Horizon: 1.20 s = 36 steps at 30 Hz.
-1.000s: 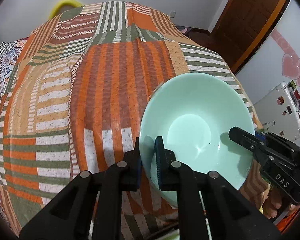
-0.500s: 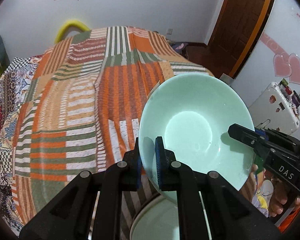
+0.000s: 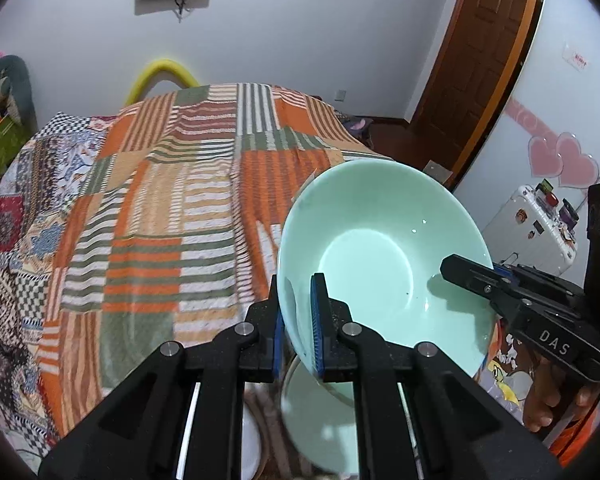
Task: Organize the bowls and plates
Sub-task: 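Lift and carry the mint-green bowl with both tools over the bowl stack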
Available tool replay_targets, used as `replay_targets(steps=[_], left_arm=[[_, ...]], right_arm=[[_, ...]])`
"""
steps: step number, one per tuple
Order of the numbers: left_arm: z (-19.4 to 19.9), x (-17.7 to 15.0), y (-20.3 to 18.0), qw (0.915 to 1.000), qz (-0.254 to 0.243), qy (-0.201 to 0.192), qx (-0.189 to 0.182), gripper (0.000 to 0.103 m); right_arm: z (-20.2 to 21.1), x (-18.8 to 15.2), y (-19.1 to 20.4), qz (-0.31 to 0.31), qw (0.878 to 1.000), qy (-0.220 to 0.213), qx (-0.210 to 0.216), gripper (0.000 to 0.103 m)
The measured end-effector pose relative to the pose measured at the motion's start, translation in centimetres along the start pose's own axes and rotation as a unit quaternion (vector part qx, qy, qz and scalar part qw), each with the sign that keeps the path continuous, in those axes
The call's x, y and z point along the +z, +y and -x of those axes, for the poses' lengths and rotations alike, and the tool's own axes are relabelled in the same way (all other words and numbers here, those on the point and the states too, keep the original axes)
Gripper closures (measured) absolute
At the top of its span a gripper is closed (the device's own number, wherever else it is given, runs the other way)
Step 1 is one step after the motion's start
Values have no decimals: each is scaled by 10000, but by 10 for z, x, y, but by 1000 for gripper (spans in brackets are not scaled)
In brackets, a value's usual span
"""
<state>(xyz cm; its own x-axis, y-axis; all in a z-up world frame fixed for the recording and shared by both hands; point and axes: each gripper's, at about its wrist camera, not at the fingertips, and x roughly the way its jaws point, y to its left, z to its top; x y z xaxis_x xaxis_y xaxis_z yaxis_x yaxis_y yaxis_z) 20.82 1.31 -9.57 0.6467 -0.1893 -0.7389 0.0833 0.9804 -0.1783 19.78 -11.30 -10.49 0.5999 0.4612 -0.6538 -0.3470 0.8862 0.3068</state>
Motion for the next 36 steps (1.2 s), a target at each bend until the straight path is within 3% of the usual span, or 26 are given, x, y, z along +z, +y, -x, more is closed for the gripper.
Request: replay_targets(steps=[8,17,36], left_arm=[[45,-38,28,9988,64,-170,456,92],[67,-68,67,9967,345,-126,720,92],[51,-117,125,9919,838,241,922,92]], right_arm=[[-9,-13,40,166,9993,57,336,90],[-26,-31,77,372,9966,259,694,90],[-69,-72,120,623,9910,859,816,90]])
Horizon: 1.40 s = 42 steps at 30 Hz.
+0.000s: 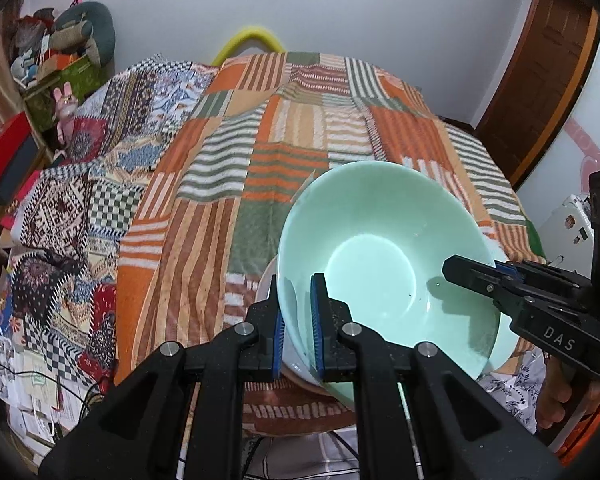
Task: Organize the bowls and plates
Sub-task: 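Lift and carry the mint-green bowl with both tools over the bowl stack, then lower the mint-green bowl into the white spotted bowl and open both tools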
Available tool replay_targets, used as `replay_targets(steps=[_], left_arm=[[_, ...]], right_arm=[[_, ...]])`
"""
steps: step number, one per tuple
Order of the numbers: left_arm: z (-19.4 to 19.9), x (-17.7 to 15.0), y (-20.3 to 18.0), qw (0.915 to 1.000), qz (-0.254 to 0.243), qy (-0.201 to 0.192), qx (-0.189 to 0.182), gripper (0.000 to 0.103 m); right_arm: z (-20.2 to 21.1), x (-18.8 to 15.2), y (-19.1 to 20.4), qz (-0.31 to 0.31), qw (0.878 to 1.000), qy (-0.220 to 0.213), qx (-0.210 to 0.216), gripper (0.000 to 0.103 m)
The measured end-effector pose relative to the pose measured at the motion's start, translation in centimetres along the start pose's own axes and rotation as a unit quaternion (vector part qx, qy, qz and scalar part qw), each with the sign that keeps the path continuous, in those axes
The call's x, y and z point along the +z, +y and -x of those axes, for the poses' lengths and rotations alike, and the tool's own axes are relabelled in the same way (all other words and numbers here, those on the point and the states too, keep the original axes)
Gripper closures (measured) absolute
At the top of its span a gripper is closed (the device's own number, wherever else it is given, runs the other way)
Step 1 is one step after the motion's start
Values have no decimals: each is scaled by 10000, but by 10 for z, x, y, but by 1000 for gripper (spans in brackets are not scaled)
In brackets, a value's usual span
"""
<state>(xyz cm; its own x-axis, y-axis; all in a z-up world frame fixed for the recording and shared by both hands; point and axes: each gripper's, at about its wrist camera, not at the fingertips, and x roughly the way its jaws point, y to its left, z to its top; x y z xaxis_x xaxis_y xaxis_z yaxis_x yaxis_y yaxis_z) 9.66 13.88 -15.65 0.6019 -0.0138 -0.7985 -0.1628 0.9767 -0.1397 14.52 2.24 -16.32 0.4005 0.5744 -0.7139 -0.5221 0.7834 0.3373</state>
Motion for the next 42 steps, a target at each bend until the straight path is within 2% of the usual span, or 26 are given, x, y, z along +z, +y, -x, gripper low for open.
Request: replay_targets(steps=[21,28,34,42], left_arm=[[-55,-22,17,9980,104,615,53,92],[-66,-25,22,9974,158,706,76,91],[-69,-28,17,9973,-125,638,332,88],[-71,-29,20,9974,-89,656,298,87]], right_arm=[[-36,-14,6,125,9982,443,-391,90],[-45,-17,12,355,9965,506,-568,90],[-50,-20,18,632,9938,486,-772,88],[-51,-21,21,752,9927,438,-829,88]])
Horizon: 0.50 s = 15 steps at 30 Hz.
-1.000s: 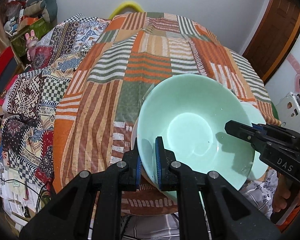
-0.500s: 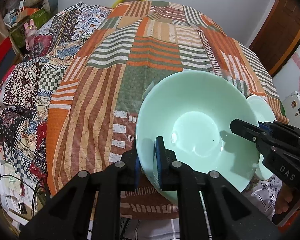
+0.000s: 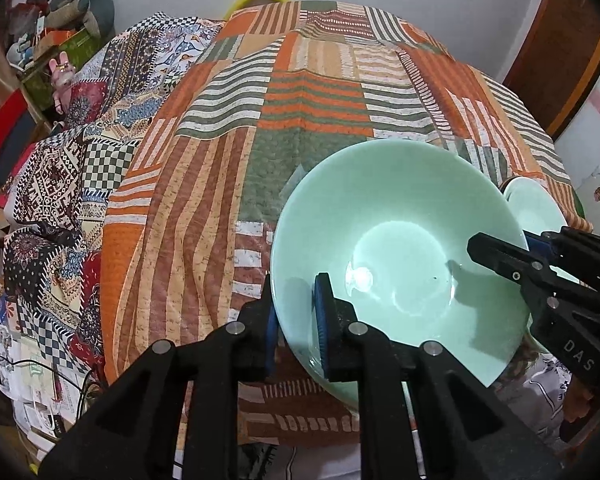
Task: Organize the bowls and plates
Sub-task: 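Lower the mint-green bowl into the white spotted bowl and open both tools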
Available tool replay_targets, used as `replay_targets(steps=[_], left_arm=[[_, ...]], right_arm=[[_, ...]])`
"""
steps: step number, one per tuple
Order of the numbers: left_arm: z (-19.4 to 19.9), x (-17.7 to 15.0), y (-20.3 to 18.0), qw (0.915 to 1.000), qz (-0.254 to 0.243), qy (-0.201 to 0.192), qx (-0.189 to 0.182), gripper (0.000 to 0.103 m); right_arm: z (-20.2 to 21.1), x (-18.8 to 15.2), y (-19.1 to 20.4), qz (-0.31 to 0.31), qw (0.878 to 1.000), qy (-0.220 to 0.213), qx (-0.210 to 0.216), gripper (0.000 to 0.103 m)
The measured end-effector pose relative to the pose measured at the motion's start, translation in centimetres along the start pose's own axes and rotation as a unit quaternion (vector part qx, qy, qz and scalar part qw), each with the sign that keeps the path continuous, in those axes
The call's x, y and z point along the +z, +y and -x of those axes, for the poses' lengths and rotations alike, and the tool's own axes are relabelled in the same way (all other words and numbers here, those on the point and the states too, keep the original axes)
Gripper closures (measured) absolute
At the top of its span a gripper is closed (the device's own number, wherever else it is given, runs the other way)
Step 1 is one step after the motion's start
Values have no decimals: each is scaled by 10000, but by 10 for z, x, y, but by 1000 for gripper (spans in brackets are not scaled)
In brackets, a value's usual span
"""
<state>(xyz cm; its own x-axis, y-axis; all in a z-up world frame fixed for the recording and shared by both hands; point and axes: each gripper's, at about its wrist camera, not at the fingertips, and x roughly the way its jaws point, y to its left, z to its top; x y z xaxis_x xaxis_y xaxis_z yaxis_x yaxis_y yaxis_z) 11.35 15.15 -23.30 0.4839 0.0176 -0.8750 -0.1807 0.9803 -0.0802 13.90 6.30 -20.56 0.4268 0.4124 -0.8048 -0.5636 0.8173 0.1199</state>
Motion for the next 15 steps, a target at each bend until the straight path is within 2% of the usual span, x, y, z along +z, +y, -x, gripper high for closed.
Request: replay_targets(steps=[6,11,15], left_arm=[[4,2,0,10000,-10,-33,30,83],[10,4,0,9999,-7,-108,36,83],[15,4,1,9999,25,-147,2,83]], right_arm=[[2,1,5,89,9998,-62,-168,87],[6,3,5,86,9997,-136,-194,82],[5,4,6,126,9995,-139,-265,82]])
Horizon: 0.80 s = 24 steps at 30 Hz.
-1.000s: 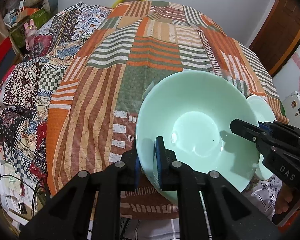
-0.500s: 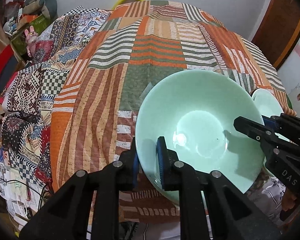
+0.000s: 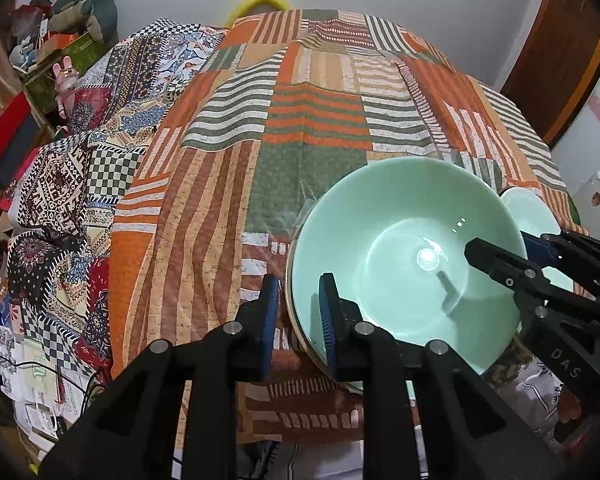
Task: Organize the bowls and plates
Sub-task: 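Lower the mint-green bowl into the white spotted bowl and open both tools, then grasp the rim of the whole bowl stack with both tools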
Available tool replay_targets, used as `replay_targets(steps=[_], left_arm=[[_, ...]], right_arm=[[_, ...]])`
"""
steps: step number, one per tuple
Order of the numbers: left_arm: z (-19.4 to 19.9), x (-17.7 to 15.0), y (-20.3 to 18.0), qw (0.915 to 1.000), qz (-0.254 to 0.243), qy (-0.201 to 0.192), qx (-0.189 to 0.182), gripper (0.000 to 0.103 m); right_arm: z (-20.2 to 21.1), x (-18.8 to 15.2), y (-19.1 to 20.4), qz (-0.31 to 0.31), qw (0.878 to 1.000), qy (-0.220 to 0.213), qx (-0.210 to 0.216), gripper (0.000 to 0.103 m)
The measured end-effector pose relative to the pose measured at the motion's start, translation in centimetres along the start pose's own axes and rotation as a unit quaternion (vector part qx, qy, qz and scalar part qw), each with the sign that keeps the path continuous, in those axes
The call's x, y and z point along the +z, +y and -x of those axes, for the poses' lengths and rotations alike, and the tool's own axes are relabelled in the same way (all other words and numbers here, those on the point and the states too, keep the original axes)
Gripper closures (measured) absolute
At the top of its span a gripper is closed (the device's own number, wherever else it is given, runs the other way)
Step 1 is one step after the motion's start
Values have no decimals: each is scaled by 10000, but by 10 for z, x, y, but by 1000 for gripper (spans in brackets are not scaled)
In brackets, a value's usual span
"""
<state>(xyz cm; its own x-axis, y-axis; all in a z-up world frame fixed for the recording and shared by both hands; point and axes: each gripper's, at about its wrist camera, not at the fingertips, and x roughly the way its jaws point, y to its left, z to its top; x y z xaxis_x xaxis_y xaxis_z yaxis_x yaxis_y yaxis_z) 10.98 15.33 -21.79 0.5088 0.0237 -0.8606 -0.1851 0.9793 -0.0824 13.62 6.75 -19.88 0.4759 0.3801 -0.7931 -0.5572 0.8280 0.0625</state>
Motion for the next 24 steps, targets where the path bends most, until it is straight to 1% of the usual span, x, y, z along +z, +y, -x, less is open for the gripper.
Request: replay_targets(steps=[3,6,7,9,10,11,12,13,14,15,16,19,20,21,24], left_arm=[[6,0,0,10000,-7,-69,-16,83],[14,1,1,9999,-5,-159,-41,82],[17,1,2,9998,-1,-187,-49,81],[23,2,3,9996,9,-280,-53,72],[25,2,3,9995,14,-321,-44,71],[27,3,3,9994,18,-350,-41,70],[29,3,3,9993,18,-377,-51,70],[30,3,3,9992,17,-393,-60,70],[31,3,3,9991,20,-410,-55,70],[31,4,4,9991,23,-417,-50,69],[31,4,4,9991,29,-423,-49,69],[31,3,6,9990,65,-425,-84,69],[29,2,7,9991,74,-410,-97,66],[28,1,8,9991,82,-396,-104,64],[19,-3,9,9995,89,-269,-164,63]], right_arm=[[0,0,2,65,10000,7,-66,82],[1,0,0,2,10000,12,-35,82],[1,0,-1,-33,10000,10,-9,82],[2,0,-1,-89,10000,12,16,82],[3,0,-2,-119,9999,4,11,81],[6,-1,-2,-118,9998,-64,-119,75],[12,0,-2,-53,9987,-248,-441,58],[17,-1,-2,-8,9978,-385,-533,50],[23,-1,-3,13,9974,-527,-483,41],[28,0,-7,-43,9978,-556,-351,40],[29,1,-10,-81,9981,-533,-308,40],[30,0,-15,-94,9980,-504,-369,40],[29,-1,-16,-92,9982,-475,-366,40],[27,-2,-17,-101,9984,-446,-341,40],[20,-6,-19,-174,9991,-312,-213,40]])
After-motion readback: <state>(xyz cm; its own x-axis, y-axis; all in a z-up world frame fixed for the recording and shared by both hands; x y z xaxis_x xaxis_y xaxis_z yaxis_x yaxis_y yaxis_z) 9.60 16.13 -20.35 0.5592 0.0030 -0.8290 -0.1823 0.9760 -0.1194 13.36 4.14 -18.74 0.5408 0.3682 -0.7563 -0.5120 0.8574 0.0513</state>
